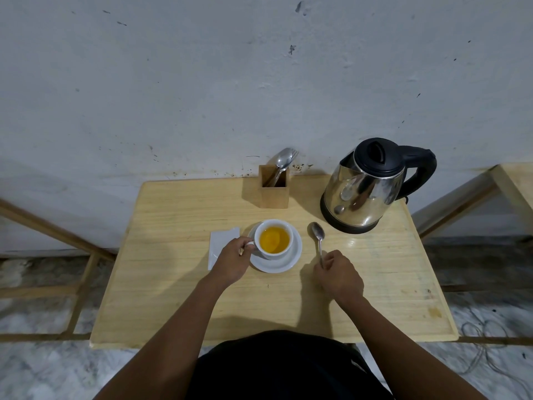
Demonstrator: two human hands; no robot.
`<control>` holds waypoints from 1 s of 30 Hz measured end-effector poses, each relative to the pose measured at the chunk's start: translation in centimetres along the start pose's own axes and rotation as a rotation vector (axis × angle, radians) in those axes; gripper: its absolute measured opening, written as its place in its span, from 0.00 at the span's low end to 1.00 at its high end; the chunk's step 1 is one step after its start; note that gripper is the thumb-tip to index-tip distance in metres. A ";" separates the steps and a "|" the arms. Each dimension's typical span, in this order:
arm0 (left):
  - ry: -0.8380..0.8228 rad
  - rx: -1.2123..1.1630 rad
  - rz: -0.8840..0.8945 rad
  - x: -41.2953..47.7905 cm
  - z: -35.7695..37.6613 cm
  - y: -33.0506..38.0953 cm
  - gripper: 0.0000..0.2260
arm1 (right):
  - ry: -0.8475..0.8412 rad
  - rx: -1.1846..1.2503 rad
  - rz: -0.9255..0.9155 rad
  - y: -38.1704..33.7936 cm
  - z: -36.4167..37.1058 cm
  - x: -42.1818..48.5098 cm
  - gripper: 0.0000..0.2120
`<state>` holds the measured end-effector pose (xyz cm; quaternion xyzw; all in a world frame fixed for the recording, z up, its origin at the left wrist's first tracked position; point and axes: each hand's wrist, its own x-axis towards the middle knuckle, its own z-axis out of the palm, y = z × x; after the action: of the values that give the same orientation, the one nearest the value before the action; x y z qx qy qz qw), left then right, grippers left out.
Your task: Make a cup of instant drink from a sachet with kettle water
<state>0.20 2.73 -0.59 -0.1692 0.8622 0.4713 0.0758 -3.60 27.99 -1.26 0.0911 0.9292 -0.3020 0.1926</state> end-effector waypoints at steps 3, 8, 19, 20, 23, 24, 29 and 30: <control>0.006 0.003 -0.006 0.0 0.0 0.1 0.10 | -0.044 -0.028 -0.066 -0.1 -0.2 0.4 0.12; 0.003 0.008 -0.009 0.1 0.1 -0.2 0.10 | -0.066 -0.079 -0.075 -0.4 -0.5 0.9 0.08; 0.010 0.000 -0.020 -0.2 0.2 0.2 0.10 | -0.050 -0.148 -0.091 -0.6 -0.5 0.8 0.08; 0.011 0.001 -0.016 -0.1 0.2 0.1 0.10 | -0.046 -0.141 -0.088 -0.6 -0.4 0.8 0.08; 0.010 0.004 -0.023 -0.2 0.1 0.3 0.10 | -0.040 -0.137 -0.083 -0.8 -0.3 0.8 0.08; 0.014 0.002 -0.016 -0.2 0.2 0.2 0.10 | -0.037 -0.133 -0.087 -0.8 -0.2 0.9 0.08; -0.012 0.044 -0.026 -0.1 -0.1 0.1 0.10 | -0.067 -0.137 -0.069 -1.3 -0.5 0.8 0.10; -0.012 0.062 -0.012 0.0 -0.3 0.0 0.10 | -0.060 -0.147 -0.077 -1.3 -0.5 1.0 0.12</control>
<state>0.17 2.49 -0.47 -0.1691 0.8748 0.4451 0.0891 -5.00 27.25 -0.61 0.0320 0.9455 -0.2428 0.2147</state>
